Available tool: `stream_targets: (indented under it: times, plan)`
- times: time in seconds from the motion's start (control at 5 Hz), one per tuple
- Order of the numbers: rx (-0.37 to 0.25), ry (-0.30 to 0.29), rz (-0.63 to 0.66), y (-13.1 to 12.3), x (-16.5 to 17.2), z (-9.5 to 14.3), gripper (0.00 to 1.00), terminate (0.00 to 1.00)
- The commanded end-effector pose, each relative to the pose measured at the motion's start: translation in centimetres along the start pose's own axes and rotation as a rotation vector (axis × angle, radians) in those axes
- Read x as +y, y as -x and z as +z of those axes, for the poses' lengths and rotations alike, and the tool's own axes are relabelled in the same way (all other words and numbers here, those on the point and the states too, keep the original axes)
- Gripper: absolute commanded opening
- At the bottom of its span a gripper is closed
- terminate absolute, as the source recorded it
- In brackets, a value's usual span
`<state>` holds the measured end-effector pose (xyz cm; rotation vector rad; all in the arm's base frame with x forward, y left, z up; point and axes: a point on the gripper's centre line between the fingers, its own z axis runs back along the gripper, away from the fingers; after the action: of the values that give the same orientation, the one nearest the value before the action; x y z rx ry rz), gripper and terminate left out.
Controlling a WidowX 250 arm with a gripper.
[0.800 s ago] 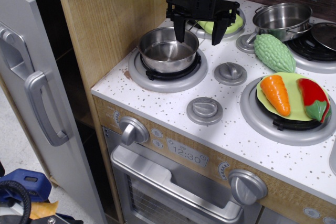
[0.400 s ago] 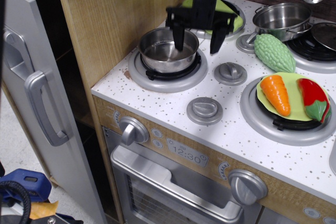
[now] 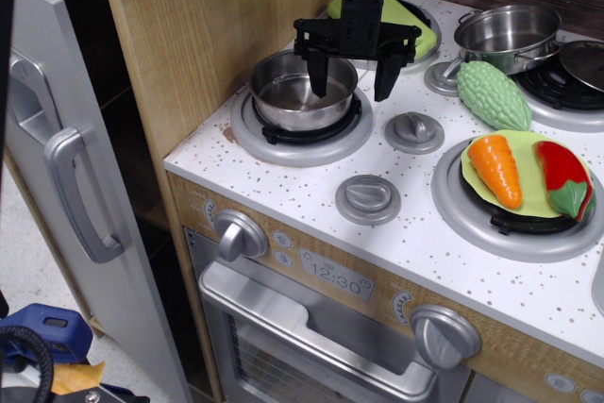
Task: Pick up pan from stove
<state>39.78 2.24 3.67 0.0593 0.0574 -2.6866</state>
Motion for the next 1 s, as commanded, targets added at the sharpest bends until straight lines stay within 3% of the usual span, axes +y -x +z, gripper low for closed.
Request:
stream_targets:
  times: [0.0, 0.2, 0.6, 0.8]
  plan:
    - [0.048, -0.023, -0.010, 0.6, -0.3, 0.8, 1.00, 0.00]
    - [0.067, -0.029, -0.005, 0.6, -0.4, 0.3, 0.00, 0.00]
    - [0.081, -0.033, 0.000, 0.6, -0.3, 0.5, 0.00, 0.00]
    - [0.121, -0.010, 0.025, 0.4, 0.4, 1.5, 0.00, 0.00]
